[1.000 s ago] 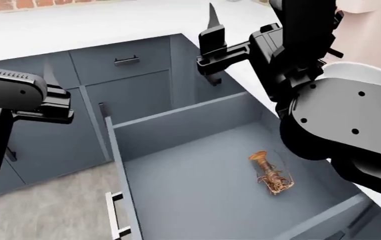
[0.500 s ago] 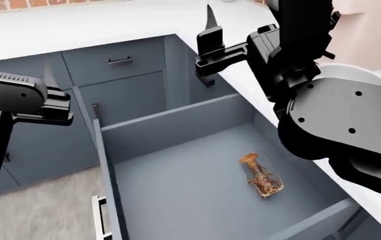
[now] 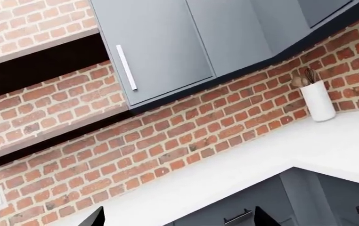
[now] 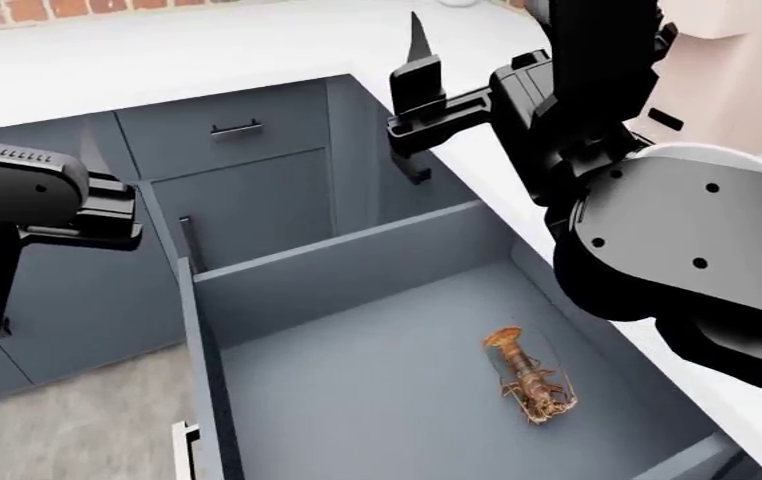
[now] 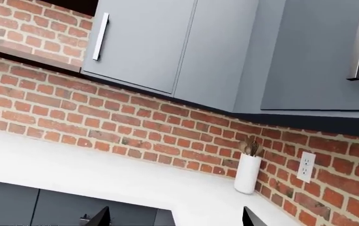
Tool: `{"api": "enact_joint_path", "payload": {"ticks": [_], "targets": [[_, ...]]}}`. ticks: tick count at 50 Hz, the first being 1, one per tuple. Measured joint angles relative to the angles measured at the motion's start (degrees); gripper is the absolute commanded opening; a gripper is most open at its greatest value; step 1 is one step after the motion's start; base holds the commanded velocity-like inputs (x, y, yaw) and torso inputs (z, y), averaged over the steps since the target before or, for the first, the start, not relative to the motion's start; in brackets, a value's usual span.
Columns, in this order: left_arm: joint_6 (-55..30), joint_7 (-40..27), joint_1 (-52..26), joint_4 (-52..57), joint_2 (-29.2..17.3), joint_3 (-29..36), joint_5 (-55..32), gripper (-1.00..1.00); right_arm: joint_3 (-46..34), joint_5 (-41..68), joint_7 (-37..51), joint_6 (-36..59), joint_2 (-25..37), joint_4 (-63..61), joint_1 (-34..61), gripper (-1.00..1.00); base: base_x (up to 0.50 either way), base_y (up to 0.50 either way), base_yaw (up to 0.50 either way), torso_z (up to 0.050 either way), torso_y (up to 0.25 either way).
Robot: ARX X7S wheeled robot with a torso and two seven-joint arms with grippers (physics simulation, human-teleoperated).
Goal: Place the bar in the bowl and close the drawer.
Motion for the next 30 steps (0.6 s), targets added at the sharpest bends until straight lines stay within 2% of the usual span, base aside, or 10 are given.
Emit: {"api": "enact_joint_path", "payload": {"ticks": [12,20,30], "targets": [[5.2,-0.5,8.7,-2.3,-1.1,-5.3,3.2,1.00,-0.1,-0.8,0.6,-0.1,-0.1,-0.4,-0.9,1.00,0.00,0.00,0.00,0.000,0.000],[10.3,-0.6,18.9,-4.7,-1.4,-11.7,6.7,1.00,-0.1,-1.1,1.0,-0.3,0.2,-0.9,-1.5,1.00,0.00,0.00,0.00,0.000,0.000],[17.2,0.8,31.5,-7.9,0.9,-19.1,10.8,1.00,0.2,-0.7,1.8,0.0,1.0,-2.4,-1.6,1.00,0.00,0.00,0.00,0.000,0.000]]}}
